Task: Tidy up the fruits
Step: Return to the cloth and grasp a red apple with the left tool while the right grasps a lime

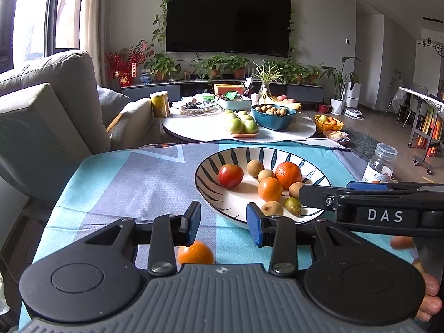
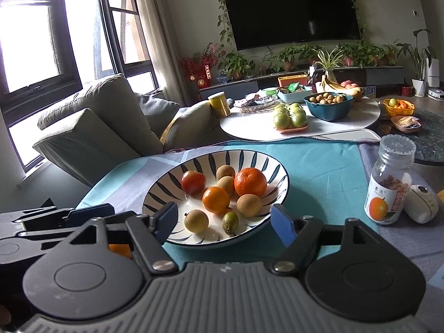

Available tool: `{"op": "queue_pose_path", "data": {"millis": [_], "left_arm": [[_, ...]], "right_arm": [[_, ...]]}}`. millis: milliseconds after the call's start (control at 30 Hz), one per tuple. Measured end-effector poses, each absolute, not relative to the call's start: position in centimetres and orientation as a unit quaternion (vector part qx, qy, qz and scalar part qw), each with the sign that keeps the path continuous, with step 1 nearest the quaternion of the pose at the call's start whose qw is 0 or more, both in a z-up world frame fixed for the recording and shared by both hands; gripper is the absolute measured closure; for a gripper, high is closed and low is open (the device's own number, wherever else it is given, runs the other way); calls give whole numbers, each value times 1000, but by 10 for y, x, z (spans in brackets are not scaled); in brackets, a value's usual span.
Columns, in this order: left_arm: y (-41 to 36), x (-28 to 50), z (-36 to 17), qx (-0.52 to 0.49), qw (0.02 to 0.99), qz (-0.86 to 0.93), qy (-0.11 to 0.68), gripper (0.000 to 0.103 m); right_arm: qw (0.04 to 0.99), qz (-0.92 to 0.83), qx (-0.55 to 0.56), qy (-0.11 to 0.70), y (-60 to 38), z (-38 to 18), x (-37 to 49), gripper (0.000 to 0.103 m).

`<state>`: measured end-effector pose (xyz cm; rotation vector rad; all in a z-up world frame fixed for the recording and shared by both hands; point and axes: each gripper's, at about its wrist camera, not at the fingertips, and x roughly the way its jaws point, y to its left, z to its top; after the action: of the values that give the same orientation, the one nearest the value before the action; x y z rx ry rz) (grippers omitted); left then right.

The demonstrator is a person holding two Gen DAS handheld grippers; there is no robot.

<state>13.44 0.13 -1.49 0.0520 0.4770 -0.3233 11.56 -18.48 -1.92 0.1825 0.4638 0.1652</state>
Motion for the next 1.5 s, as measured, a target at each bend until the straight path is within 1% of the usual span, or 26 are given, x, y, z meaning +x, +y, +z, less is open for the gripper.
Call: {"op": "queue_pose_path", "data": {"millis": [133,433,633,767,1133,1200,1500], "left_arm": [[8,127,-12,22,960,-154,231,69],[20,108,-6,16,964,-139,224,69],[27,94,-2,13,967,-133,218,69],[30,86,-2,13,968,-128,217,69],[50,70,-19,10,964,-111,242,68],[51,70,-24,15,961,-113,251,65],[49,80,-41,23,956,-106,271,64]], "right_arm": [[969,92,82,215,-182,-15,107,25],[987,89,13,130,-164,0,69,25],[981,131,41,136,-160,7,52,25],[973,141,71,169,-159,2,51,24],[970,118,63,206,-160,-13,36,24],[968,117,60,213,-160,-16,36,24],[963,119,45,238,-154,-27,36,25]]}}
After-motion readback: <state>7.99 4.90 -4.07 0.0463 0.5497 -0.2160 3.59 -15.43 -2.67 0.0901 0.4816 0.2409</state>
